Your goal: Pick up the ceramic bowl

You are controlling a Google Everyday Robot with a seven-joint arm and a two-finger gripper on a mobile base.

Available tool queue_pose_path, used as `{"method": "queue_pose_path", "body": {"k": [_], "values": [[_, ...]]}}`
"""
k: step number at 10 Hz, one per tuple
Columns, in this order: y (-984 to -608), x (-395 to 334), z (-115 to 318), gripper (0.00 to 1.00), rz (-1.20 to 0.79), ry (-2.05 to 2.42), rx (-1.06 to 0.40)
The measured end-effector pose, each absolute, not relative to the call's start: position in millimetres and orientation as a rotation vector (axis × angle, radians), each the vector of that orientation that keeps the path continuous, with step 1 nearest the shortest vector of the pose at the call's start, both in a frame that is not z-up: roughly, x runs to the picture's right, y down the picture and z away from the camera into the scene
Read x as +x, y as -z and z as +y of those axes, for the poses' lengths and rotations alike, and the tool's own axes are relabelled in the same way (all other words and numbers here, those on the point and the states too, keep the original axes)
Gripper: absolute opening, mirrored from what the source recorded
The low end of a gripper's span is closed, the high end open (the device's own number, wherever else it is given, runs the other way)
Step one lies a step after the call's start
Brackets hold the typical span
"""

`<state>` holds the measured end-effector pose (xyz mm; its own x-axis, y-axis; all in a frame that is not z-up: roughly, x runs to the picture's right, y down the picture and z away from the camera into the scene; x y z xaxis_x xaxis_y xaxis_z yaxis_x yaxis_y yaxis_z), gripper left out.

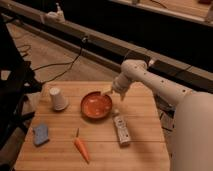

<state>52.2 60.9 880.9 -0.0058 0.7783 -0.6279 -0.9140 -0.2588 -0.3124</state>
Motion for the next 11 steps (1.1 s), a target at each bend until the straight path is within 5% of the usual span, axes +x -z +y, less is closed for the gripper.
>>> {"method": "queue_pose_path", "body": {"k": [3, 5, 11], "values": [[-897, 32, 84, 0.80, 0.243, -1.615, -0.941], [-903, 21, 96, 0.70, 0.267, -1.592, -0.994], [-906, 31, 83, 0.08, 0.288, -1.636, -1.037]]}}
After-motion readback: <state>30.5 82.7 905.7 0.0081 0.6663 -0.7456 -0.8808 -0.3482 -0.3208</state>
